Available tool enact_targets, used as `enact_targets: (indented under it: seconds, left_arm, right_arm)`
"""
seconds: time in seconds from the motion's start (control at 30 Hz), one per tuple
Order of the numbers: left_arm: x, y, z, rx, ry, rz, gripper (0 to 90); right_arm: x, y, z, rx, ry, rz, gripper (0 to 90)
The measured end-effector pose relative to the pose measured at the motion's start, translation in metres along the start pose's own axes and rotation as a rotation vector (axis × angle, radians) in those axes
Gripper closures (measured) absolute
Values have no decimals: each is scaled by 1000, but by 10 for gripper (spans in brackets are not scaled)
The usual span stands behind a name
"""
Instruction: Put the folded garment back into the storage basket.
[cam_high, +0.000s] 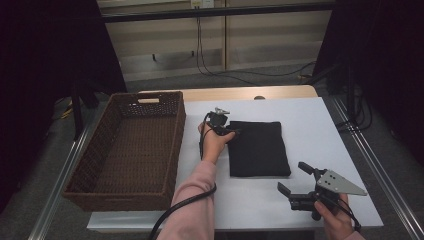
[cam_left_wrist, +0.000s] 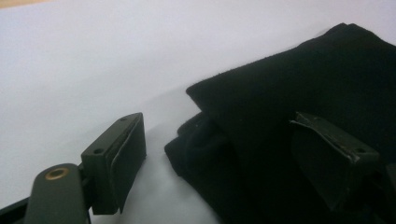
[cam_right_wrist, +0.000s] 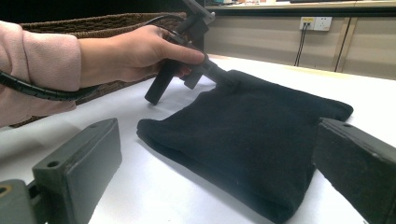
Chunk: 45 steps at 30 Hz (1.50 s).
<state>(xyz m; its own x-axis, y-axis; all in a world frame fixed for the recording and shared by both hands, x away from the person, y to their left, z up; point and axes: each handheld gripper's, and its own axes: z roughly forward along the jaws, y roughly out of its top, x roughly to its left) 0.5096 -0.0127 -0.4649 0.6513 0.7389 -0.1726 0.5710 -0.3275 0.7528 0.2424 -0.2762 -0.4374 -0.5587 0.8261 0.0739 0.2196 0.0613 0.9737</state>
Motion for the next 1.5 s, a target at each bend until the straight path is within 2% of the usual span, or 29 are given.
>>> enact_targets:
  seconds: [0.07, 0.1, 0.17, 0.33, 0.4, 0.43, 0.47, 0.5, 0.57, 0.63, 0.67, 0.73, 0.77, 0.8, 0.97, 1.03, 1.1, 1.17, 1.2, 1.23, 1.27, 1.33, 1.4, 1.47, 1.5]
  left_arm:
    - [-1, 0, 2, -6, -3, -10, 192]
    - [0, 1, 0, 15, 3, 13, 195]
    - [-3, 1, 2, 6, -3, 9, 211]
    - [-10, 3, 4, 25, -3, 87, 372]
    - [-13, 4, 4, 34, -29, 59, 496]
    - [-14, 5, 4, 41, -47, 68, 547]
    - [-14, 5, 4, 50, -51, 59, 599]
    - [-16, 5, 5, 37, -59, 30, 648]
    - [-16, 6, 5, 50, -67, 17, 710]
    - [-18, 7, 5, 65, -61, -7, 729]
    - [-17, 7, 4, 62, -65, 2, 734]
    - [-17, 8, 2, 62, -66, -12, 740]
    - [-16, 9, 1, 52, -90, -18, 741]
    - [-17, 10, -1, 45, -74, -24, 743]
    - [-20, 25, -19, 47, -105, -45, 751]
    - [-22, 31, -25, 59, -109, -28, 753]
    - [-25, 37, -32, 47, -122, -45, 754]
    - [-26, 42, -38, 52, -121, -32, 756]
    - [-27, 44, -41, 38, -129, -45, 757]
    - [-27, 46, -44, 45, -137, -38, 757]
    - [-27, 48, -48, 42, -145, -50, 757]
    - [-28, 53, -54, 39, -148, -68, 758]
    - [-28, 57, -61, 35, -151, -70, 759]
    - [-27, 62, -68, 36, -154, -55, 760]
    - [-27, 64, -72, 39, -151, -64, 760]
  right_arm:
    - [0, 0, 0, 2, 5, 0, 18]
    - [0, 0, 0, 4, 3, -1, 18]
    - [0, 0, 0, 2, 2, 2, 18]
    - [0, 0, 0, 1, 1, -1, 18]
    - [0, 0, 0, 2, 1, 2, 18]
    - [0, 0, 0, 3, 1, -1, 18]
    - [-1, 0, 0, 4, 4, 0, 18]
    - [0, 0, 1, 4, 3, -1, 18]
    - [0, 0, 1, 3, 5, -1, 18]
    - [0, 0, 1, 3, 5, -2, 18]
    - [0, 0, 1, 3, 5, -2, 18]
    - [-1, 0, 1, 3, 4, 2, 18]
    - [-1, 0, 1, 4, 4, 5, 18]
    - [-1, 0, 1, 3, 1, 2, 18]
    - [-2, 0, 1, 0, -3, 3, 18]
    - [-1, 0, 1, -2, -3, 2, 18]
    - [-1, 0, 0, -2, -3, 2, 18]
    - [-1, 0, 0, 0, 0, 3, 18]
    - [-1, 0, 0, 0, 0, 2, 18]
    - [-1, 0, 0, -2, -3, 1, 18]
    - [-1, 0, 0, -4, -5, 0, 17]
    - [-2, 0, 0, -4, -5, -2, 17]
    - [-2, 1, 0, -6, -11, -3, 17]
    - [-1, 1, 0, -8, -8, -3, 17]
    - [-1, 1, 0, -8, -5, -1, 17]
